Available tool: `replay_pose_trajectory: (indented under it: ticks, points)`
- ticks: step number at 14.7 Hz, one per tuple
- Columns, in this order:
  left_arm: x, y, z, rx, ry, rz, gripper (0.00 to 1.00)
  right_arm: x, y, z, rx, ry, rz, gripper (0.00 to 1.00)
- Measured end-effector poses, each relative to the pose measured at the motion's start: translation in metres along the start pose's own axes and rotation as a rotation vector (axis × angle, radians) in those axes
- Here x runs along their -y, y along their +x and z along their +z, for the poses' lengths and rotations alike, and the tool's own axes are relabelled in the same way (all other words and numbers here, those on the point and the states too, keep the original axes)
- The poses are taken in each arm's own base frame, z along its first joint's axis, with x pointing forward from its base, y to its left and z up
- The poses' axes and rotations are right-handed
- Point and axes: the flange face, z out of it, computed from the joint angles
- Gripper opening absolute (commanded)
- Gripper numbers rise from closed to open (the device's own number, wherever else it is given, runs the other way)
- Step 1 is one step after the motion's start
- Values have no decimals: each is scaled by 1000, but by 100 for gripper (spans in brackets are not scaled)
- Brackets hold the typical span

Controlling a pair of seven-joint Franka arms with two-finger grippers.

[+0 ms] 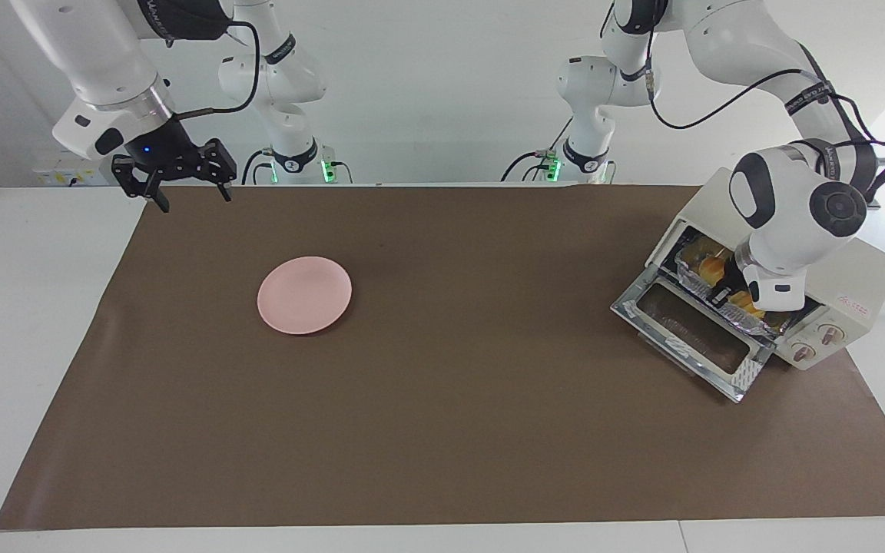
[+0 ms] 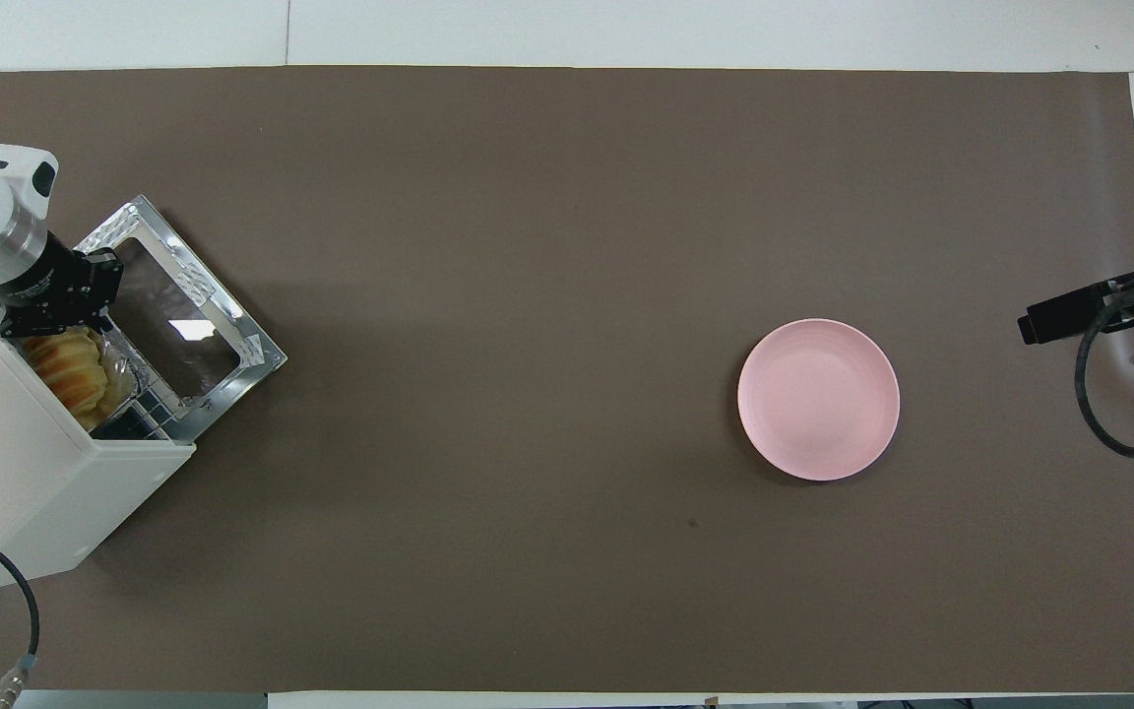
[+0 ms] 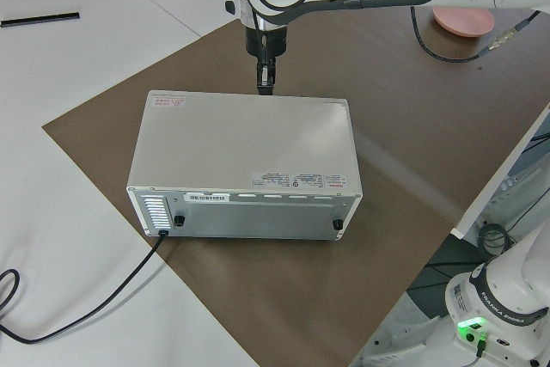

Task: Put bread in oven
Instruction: 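Push the tray deeper into the oven with the left gripper, then open the left gripper and withdraw it from the oven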

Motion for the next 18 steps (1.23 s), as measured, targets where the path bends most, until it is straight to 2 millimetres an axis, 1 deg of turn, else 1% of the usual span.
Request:
replay_pose_trajectory:
  ticks: [1, 2, 3, 4, 5, 6, 10, 12, 15, 18]
  points:
    - [0, 0, 1, 2, 1, 1, 32, 0, 0, 0, 0, 0, 0, 100]
    - [1, 0, 1, 3, 2, 7, 59, 0, 0, 0, 0, 0, 0, 100]
    - [2, 1, 1, 3, 2, 17, 81, 0, 0, 0, 0, 0, 0, 100]
    - [4, 2, 1, 3, 1, 25, 88, 0, 0, 0, 0, 0, 0, 100]
    - [6, 3, 0, 3, -1, 32, 98, 0, 0, 0, 0, 0, 0, 100]
    - [6, 3, -1, 0, -7, 39, 100, 0, 0, 0, 0, 0, 0, 100]
    - [-2, 0, -7, -15, -20, 56, 100, 0, 0, 0, 0, 0, 0, 100]
    - [-3, 0, -15, -28, -28, 58, 100, 0, 0, 0, 0, 0, 0, 100]
    - [7, 3, -36, -45, -39, 56, 100, 0, 0, 0, 0, 0, 0, 100]
    - [10, 0, -63, -67, -55, 59, 100, 0, 0, 0, 0, 0, 0, 100]
